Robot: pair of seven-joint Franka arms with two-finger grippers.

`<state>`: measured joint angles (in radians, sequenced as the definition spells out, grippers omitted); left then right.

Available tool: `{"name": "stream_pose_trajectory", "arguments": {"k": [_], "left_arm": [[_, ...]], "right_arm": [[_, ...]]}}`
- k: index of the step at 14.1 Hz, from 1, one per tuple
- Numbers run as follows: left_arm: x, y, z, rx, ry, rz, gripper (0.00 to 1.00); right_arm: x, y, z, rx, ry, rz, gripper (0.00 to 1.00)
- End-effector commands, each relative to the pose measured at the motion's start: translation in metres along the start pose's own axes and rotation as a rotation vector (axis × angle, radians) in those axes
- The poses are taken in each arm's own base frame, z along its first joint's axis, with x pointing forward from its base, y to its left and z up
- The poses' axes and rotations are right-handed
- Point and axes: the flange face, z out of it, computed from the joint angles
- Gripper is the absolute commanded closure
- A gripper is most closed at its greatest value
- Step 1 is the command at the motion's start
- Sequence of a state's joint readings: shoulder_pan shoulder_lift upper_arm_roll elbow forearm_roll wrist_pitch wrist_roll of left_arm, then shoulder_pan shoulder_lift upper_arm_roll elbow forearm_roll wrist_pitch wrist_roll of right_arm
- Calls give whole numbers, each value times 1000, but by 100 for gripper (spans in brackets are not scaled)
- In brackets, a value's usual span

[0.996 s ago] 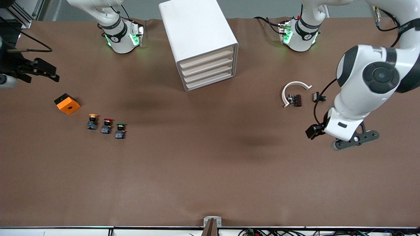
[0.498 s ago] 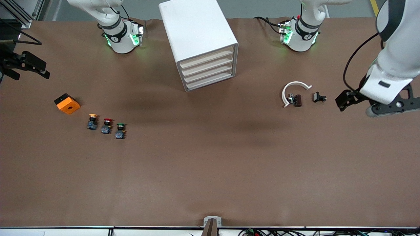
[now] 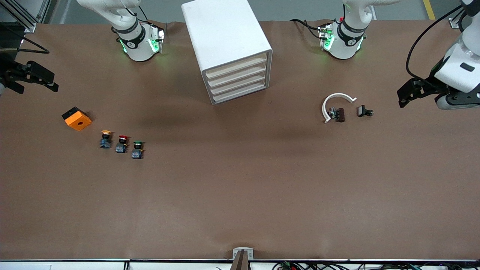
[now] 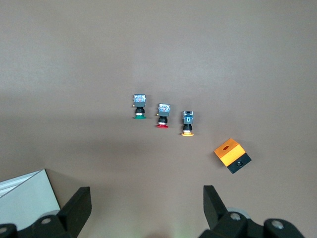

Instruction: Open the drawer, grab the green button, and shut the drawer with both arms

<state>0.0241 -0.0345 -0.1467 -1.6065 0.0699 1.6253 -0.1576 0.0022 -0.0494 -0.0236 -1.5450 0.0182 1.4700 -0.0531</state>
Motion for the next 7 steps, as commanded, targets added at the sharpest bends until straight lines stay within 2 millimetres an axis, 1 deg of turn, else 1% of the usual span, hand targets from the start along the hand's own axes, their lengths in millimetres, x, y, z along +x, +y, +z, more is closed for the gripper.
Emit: {"name": "stream_pose_trajectory", "arguments": {"k": [1,2,3,5,7], "left_arm": [[-8,-12,-13,-19,-4,-12,0],[-9,-18,-17,-17,-9,-17,0],[-10,-19,-18,-18,-22,-8,0],[-9,-17,-25,-22,-8,-3,0],[-8,-16,-24,-22,-16,-1,0]], "right_arm": [[2,0,-5,-6,-1,-2,0],[2,0,-6,-8,1,-2,0],[2,0,-7,-11,2,-1,0],[1,1,-8,-13,3,0,0],[1,1,-8,-14,3,1,0]]}}
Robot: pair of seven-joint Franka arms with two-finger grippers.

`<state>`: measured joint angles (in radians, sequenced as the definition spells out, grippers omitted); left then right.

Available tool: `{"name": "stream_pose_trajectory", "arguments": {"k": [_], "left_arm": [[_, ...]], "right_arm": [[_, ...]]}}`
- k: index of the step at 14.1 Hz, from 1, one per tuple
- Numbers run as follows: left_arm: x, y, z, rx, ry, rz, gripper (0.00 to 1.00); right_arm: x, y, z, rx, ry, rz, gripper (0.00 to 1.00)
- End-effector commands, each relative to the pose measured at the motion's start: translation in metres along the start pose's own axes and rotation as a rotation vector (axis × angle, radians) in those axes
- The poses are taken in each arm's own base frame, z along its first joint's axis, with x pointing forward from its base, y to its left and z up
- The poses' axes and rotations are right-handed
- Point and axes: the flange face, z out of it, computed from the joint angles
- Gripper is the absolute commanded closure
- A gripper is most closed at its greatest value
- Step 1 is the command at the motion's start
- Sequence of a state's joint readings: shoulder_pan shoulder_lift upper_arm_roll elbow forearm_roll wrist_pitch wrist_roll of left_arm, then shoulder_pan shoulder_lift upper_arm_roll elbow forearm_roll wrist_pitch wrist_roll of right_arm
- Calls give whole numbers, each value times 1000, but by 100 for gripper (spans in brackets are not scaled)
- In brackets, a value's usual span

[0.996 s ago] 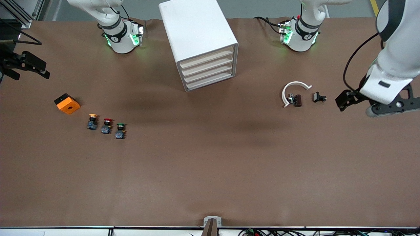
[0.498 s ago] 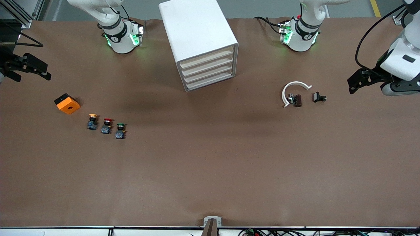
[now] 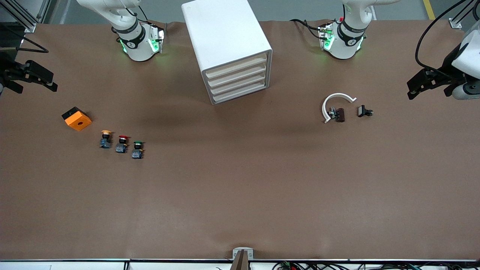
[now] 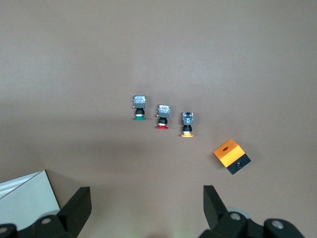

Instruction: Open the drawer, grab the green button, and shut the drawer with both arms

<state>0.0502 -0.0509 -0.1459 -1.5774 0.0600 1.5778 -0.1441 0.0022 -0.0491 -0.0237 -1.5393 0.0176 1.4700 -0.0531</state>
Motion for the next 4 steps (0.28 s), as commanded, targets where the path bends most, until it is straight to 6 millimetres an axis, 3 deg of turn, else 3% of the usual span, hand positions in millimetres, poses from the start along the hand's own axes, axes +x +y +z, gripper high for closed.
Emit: {"name": "stream_pose_trajectory", "arguments": {"k": [1,4], "left_arm": [[-1,-1,-6,-16,-11,15,0],[-1,2,-3,-17,-18,20,0]], "right_arm": [[1,1,-7,-13,1,1,0],[1,1,-8,-12,4,0,0]]}}
